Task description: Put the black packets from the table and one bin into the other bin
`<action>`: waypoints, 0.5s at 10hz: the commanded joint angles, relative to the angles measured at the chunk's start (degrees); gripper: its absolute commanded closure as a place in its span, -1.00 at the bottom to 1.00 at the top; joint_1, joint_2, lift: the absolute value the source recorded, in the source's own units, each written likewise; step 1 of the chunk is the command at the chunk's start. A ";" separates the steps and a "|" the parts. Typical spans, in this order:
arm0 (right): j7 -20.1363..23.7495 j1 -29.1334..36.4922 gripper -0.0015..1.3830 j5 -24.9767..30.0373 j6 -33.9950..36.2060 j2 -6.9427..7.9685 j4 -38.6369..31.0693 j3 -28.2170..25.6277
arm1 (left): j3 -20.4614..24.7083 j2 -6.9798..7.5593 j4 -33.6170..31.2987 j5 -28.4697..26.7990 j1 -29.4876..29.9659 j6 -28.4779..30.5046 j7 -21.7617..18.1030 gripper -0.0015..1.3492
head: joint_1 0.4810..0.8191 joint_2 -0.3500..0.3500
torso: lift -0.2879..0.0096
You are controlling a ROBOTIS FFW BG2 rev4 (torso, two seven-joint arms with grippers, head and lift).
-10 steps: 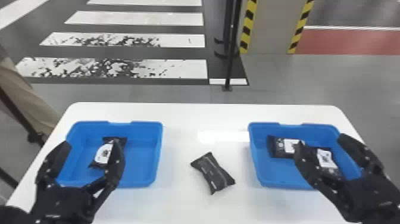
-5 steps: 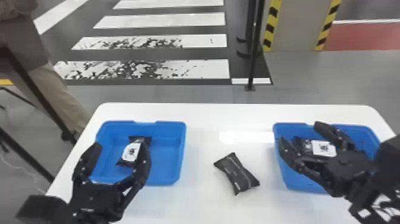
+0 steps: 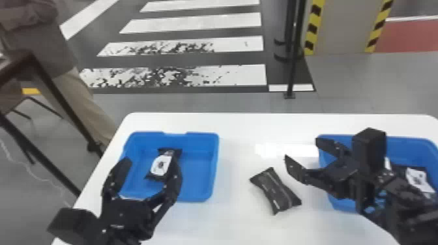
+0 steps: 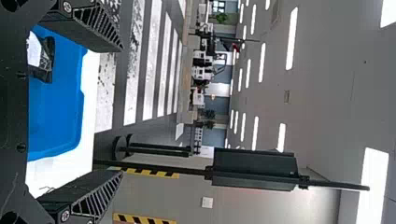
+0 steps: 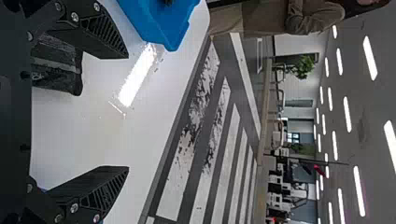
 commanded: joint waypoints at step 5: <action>3.03 -14.83 -0.74 -4.60 12.44 -2.00 16.29 14.73 | -0.30 0.08 0.42 0.00 -0.45 0.00 0.01 -0.85 | 0.27 0.70 | 0.20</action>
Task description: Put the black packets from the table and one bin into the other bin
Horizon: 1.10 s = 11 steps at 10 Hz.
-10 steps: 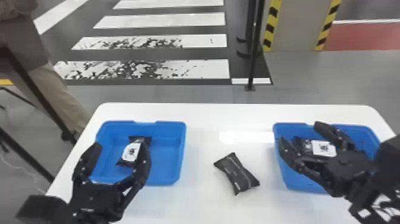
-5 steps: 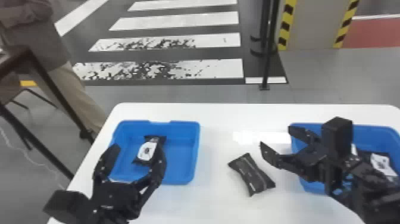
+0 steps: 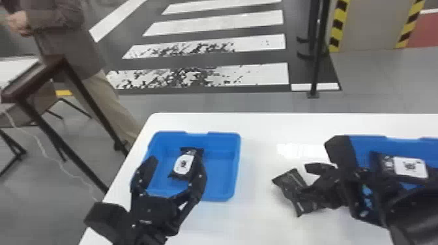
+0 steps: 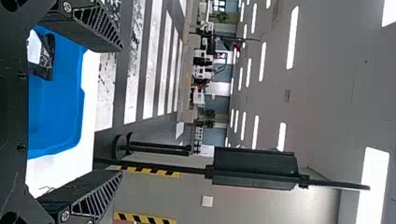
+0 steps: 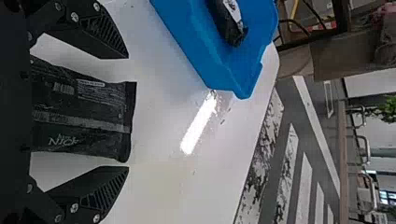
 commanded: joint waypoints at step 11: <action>-2.45 1.06 0.77 0.38 2.48 -0.53 -7.61 -0.24 | -0.22 0.26 1.13 0.46 -0.32 -1.97 0.00 -0.85 | 0.27 0.79 | 0.20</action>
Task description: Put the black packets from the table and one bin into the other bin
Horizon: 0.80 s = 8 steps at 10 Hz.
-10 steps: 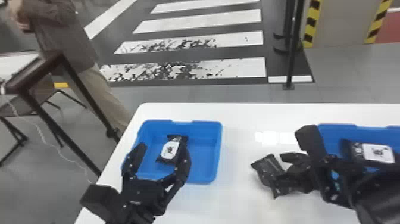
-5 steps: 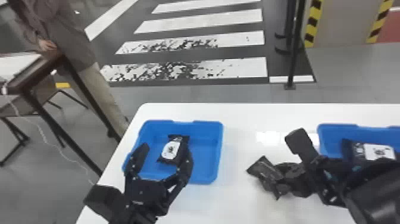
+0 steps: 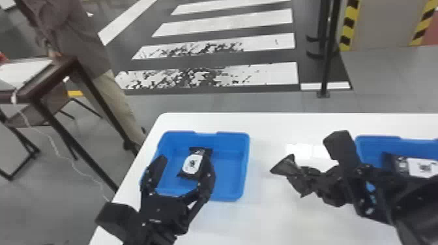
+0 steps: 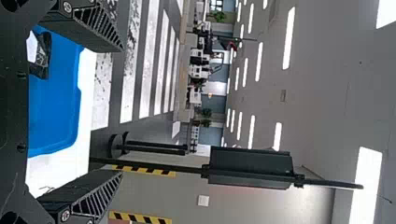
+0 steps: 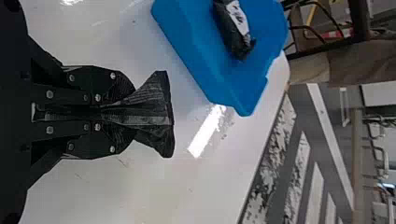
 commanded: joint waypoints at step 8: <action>-4.37 17.75 -0.87 6.31 -8.08 2.67 -14.12 -30.40 | 0.11 -0.35 1.72 0.23 -0.45 -2.59 -0.07 -0.86 | 0.27 -0.09 | 0.20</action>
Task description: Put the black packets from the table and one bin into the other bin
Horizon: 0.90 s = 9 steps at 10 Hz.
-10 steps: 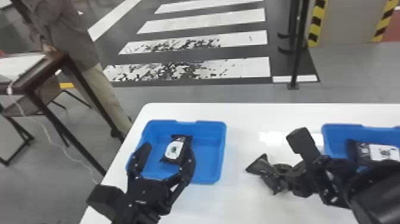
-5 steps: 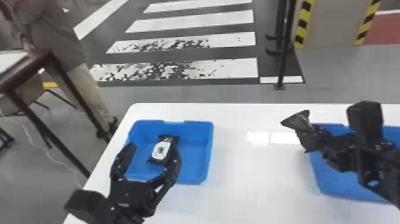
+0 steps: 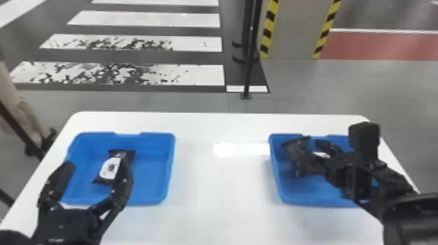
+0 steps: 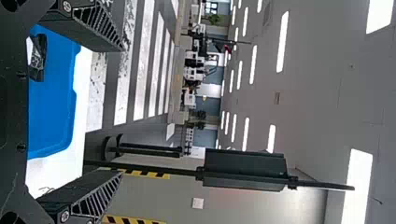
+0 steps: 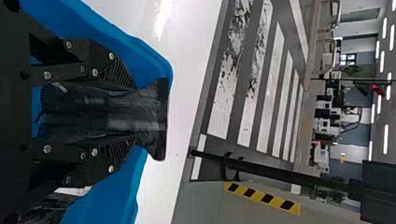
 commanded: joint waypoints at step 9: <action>0.27 34.39 -0.79 -17.40 -31.20 4.35 -21.04 -7.41 | 3.08 1.14 -0.83 -3.05 -4.85 16.70 -3.74 -0.85 | 0.27 0.00 | 0.20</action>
